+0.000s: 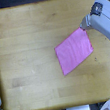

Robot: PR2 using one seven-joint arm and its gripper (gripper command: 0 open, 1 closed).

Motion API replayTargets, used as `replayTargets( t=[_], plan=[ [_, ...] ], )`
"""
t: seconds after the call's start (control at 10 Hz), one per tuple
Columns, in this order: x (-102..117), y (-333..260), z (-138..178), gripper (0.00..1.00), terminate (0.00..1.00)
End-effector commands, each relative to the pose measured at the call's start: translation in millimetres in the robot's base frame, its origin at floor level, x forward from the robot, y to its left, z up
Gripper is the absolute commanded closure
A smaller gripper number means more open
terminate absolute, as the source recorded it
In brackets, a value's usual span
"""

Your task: Folding a cloth

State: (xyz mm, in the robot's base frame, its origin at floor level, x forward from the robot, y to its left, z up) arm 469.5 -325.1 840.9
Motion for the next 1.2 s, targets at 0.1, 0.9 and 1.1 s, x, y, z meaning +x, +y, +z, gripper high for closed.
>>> replayTargets(
  t=[0.1,0.9,1.1],
  plan=[
    [2.5,-9.5,-52.5,0.00,0.00],
    [-4.9,-9.3,-93.6,0.00,0.00],
    [-7.5,-12.8,-102.7,0.00,0.00]
  ],
)
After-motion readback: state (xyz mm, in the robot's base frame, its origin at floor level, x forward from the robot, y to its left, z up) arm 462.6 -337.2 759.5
